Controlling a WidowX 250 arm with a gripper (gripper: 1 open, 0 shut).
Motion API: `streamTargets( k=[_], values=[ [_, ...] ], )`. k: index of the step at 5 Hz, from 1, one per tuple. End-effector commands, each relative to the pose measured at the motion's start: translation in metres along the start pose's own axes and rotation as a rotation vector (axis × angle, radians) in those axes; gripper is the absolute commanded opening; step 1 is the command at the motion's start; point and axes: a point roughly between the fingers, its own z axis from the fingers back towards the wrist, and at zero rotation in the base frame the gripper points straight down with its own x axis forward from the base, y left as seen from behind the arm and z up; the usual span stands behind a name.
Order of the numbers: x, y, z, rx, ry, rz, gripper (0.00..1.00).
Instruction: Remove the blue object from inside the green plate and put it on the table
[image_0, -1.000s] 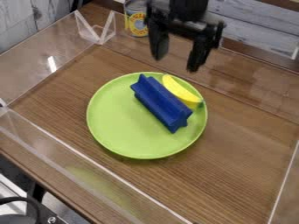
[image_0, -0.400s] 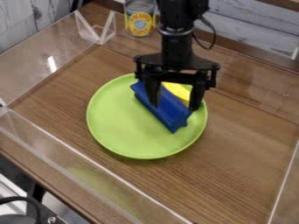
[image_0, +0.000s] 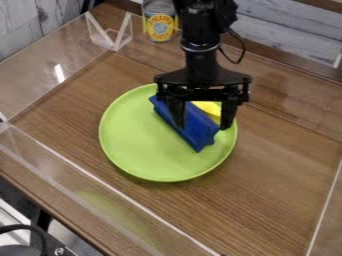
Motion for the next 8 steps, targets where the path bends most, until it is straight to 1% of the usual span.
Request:
streamTargets(
  k=[1, 4, 8],
  values=[
    [0.005, -0.003, 0.007, -0.032, -0.049, 0.036, 1.00],
    [0.007, -0.004, -0.005, -0.055, -0.067, 0.131, 1.00],
    [0.014, -0.005, -0.005, -0.102, -0.082, 0.241, 1.00]
  ],
)
